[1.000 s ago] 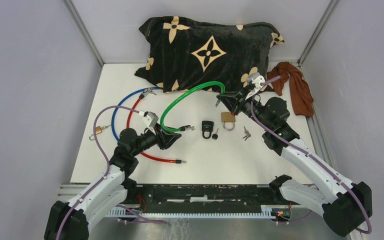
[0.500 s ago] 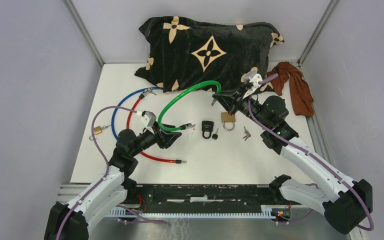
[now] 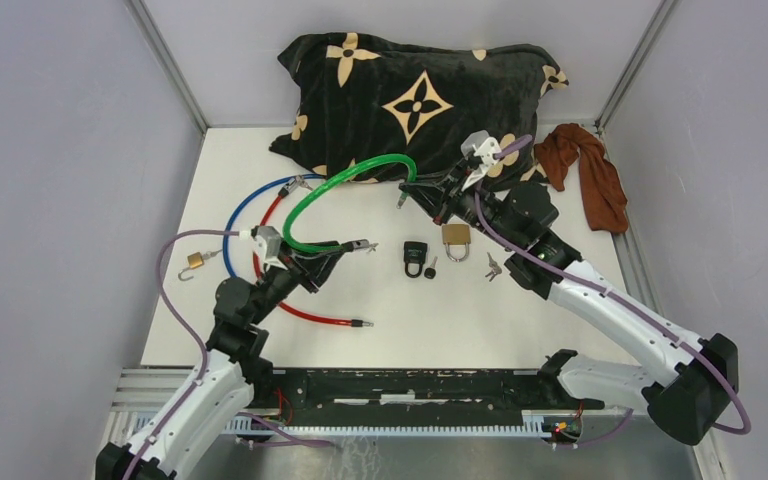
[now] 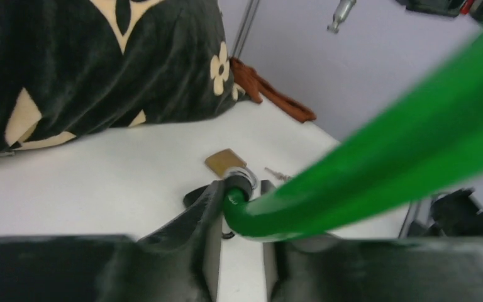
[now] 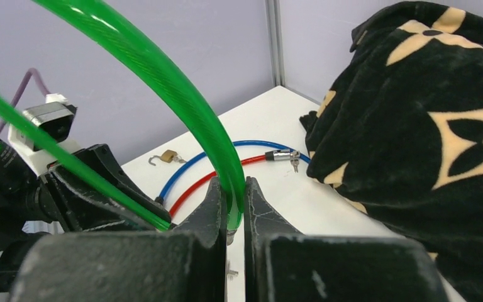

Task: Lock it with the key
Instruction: Lock the lock.

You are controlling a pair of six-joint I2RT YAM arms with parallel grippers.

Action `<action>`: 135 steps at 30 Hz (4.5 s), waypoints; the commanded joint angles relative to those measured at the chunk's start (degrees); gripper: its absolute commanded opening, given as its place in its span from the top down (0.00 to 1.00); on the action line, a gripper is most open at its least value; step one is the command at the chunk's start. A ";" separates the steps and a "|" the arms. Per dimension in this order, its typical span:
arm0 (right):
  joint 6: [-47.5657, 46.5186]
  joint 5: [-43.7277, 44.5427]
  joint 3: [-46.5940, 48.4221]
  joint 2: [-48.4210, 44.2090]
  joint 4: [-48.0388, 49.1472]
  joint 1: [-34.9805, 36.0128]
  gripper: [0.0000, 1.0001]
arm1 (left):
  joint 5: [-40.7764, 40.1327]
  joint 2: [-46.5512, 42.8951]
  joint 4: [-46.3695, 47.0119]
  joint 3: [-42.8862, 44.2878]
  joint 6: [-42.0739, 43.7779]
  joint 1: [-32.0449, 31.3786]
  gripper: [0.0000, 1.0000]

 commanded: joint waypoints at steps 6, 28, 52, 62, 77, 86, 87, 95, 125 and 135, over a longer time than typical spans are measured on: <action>0.43 1.79 9.76 4.67 3.11 6.34 1.00 | -8.34 -10.11 4.53 -1.46 -5.38 1.60 0.98; -13.74 -6.28 26.41 22.30 2.33 18.21 1.00 | -11.75 -21.47 11.74 -5.28 -14.07 7.12 0.98; -13.93 -6.37 25.43 22.96 -1.66 18.93 1.00 | -14.06 -23.71 9.54 -5.58 -13.19 7.12 0.98; -14.53 -5.44 25.18 23.78 -3.07 18.95 1.00 | -15.24 -23.97 9.89 -5.38 -14.39 7.38 0.98; -15.96 -4.50 25.79 25.75 -2.49 19.00 1.00 | -15.55 -24.16 10.45 -5.30 -14.17 7.60 0.98; -9.29 -6.93 22.65 29.28 2.25 19.01 1.00 | -19.70 -21.23 18.17 -2.48 -21.24 10.46 0.98; -9.28 -6.94 22.22 29.37 2.44 18.99 1.00 | -20.38 -21.02 18.61 -2.21 -22.06 10.72 0.98; -8.31 -8.50 20.11 29.59 4.43 19.00 1.00 | -21.34 -20.28 20.25 -1.42 -27.65 14.07 0.98; -20.81 -13.05 28.55 27.52 -9.53 18.48 0.20 | -14.36 -22.26 17.19 -3.62 -17.69 14.41 0.98; -30.79 -17.71 33.51 27.34 -28.01 13.10 0.03 | -13.73 -22.21 17.35 -3.62 -18.02 14.37 0.98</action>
